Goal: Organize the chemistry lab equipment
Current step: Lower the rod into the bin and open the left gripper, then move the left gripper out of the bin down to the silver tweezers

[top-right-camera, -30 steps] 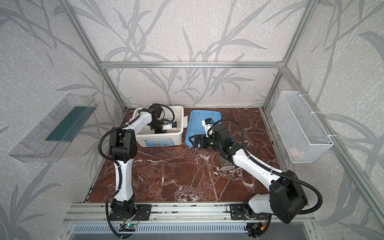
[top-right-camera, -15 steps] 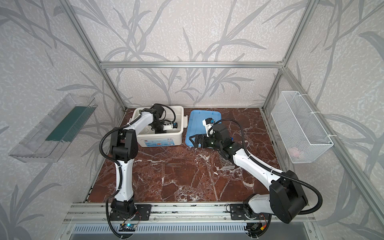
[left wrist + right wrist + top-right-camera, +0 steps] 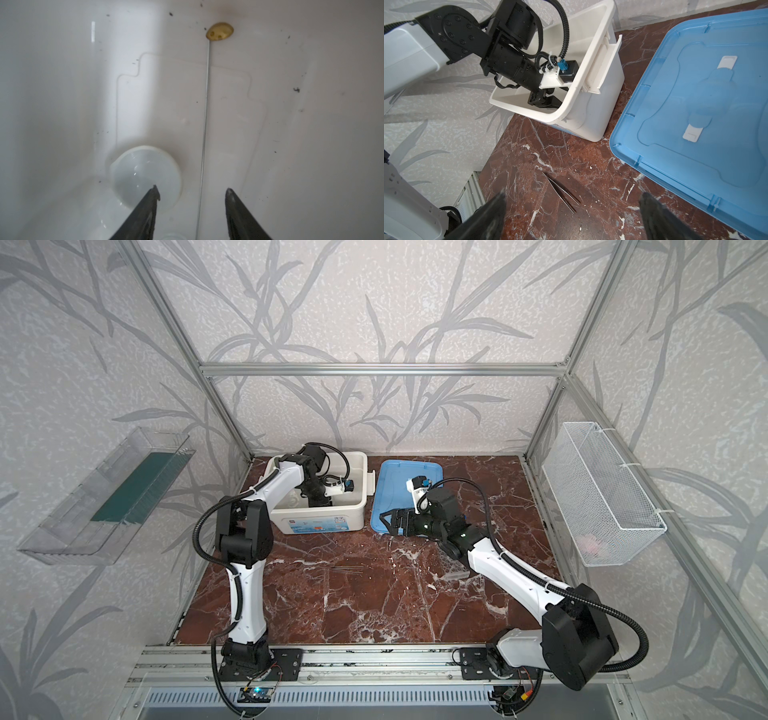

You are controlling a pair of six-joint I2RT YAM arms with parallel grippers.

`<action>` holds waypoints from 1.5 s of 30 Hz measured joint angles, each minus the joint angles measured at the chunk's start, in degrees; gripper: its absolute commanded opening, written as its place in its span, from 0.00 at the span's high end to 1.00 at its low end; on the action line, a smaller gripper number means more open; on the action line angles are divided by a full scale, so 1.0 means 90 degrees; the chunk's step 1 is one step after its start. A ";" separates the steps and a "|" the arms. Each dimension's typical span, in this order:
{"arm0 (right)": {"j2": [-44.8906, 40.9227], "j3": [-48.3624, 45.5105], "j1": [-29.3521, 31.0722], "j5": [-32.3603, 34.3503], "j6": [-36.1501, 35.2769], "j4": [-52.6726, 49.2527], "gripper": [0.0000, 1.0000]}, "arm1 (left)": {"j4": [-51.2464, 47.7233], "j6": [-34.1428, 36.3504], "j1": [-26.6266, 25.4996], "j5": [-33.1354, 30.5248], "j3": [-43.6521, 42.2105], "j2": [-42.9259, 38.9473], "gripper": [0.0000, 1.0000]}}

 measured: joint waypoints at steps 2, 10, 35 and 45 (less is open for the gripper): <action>-0.0068 0.0000 -0.0005 0.0017 -0.0005 -0.0066 0.02 | 0.0024 -0.0039 0.0000 -0.0002 -0.0007 -0.0289 0.33; -0.0702 0.0002 -0.0024 0.0155 -0.0214 -0.0539 0.02 | 0.0685 -0.0330 0.0000 -0.0097 -0.0809 -0.1807 0.23; -0.2669 -0.0612 -0.0355 0.0554 -0.0605 -0.1795 0.01 | 0.1498 -0.1610 -0.0391 0.1506 -0.3177 -0.6603 0.06; -0.2900 -0.0918 -0.0408 0.0551 -0.0806 -0.1921 0.01 | 0.1134 -0.1134 -0.1277 0.1321 -0.5095 -0.7019 0.01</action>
